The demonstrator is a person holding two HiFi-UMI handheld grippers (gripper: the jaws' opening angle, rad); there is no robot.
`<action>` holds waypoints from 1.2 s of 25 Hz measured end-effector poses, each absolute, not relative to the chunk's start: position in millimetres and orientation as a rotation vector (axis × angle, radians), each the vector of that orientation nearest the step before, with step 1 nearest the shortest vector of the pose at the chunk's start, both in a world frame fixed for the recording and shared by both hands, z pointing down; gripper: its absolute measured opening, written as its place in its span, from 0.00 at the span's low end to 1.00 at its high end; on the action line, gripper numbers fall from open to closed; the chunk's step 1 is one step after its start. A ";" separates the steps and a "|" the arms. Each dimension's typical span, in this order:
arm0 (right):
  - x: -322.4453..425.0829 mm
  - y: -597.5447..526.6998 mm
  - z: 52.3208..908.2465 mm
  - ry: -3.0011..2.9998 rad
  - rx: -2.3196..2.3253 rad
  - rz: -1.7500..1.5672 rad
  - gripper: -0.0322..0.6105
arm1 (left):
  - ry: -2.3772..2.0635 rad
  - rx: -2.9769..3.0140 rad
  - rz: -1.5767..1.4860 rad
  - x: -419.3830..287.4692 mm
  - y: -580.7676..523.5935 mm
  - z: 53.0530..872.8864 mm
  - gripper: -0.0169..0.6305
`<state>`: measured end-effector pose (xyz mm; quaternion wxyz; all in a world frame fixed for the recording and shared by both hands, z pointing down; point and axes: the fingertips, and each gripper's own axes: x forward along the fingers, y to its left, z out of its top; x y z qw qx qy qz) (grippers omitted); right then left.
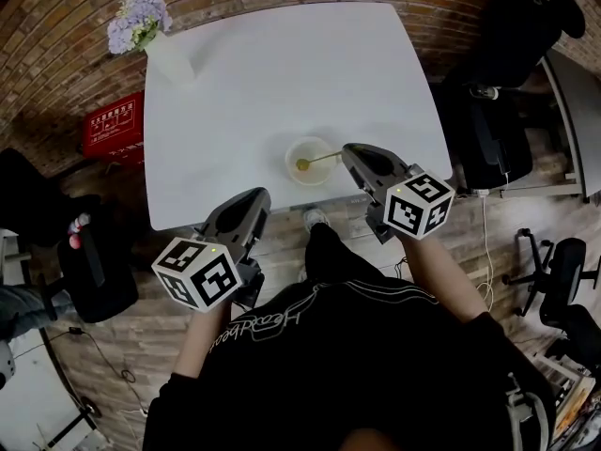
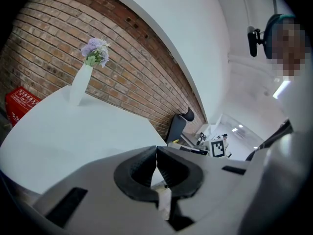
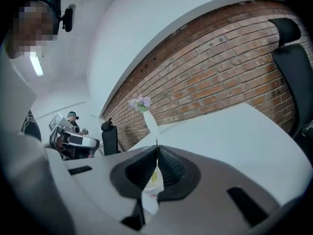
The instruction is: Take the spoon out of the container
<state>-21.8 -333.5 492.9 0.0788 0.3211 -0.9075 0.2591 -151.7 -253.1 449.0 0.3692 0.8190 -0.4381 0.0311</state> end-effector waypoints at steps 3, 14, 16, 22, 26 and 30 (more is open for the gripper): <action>-19.2 -326.9 475.1 -2.743 0.986 0.746 0.05 | -1.130 2.118 0.067 -153.3 -245.5 441.1 0.03; -6.3 -281.6 408.0 -2.852 1.052 0.601 0.05 | -1.125 2.221 0.035 -149.0 -209.1 406.6 0.03; -4.0 -274.5 397.0 -2.867 1.072 0.562 0.05 | -1.125 2.246 0.024 -148.4 -205.7 399.6 0.03; -5.5 -246.9 376.1 -2.916 1.084 0.531 0.05 | -1.119 2.295 0.007 -148.0 -189.8 383.2 0.03; -5.9 -231.5 369.4 -2.933 1.084 0.541 0.05 | -1.118 2.317 -0.005 -146.9 -179.5 372.5 0.03; -5.0 -221.5 365.6 -2.940 1.074 0.533 0.05 | -1.117 2.334 -0.009 -144.4 -172.1 365.6 0.03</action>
